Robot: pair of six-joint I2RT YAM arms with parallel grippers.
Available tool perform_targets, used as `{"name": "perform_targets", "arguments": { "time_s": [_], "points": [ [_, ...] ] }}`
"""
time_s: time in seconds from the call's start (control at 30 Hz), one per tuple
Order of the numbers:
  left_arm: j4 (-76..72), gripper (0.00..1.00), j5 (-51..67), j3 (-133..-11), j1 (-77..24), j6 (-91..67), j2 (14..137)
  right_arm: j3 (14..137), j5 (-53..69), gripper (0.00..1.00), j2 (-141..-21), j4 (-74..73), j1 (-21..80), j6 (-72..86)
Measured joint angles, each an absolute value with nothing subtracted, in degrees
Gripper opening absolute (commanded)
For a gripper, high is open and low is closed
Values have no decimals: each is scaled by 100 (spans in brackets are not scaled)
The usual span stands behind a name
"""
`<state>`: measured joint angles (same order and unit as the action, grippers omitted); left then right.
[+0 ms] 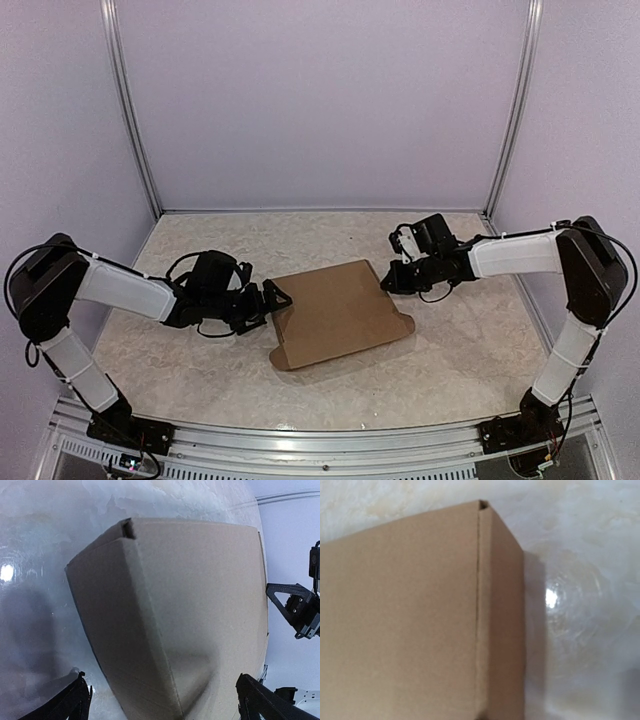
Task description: Fold the paper box
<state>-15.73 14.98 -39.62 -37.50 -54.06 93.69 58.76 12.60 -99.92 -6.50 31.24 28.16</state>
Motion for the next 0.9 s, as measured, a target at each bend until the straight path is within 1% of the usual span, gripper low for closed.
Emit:
{"name": "perform_targets", "arguments": {
  "time_s": [0.3,0.67,0.9],
  "points": [
    [-2064,99,1815,-3863,-3667,-5680,9712,5662,1205,0,-9859,-491,3120,2816],
    [-3190,99,2340,-3857,-3553,-5927,10248,5395,1284,0,-9701,-303,2993,2794],
    [-3339,99,2488,-3850,-3544,-5961,10313,5177,1400,0,-9618,-49,2884,2792]
  ]
}}
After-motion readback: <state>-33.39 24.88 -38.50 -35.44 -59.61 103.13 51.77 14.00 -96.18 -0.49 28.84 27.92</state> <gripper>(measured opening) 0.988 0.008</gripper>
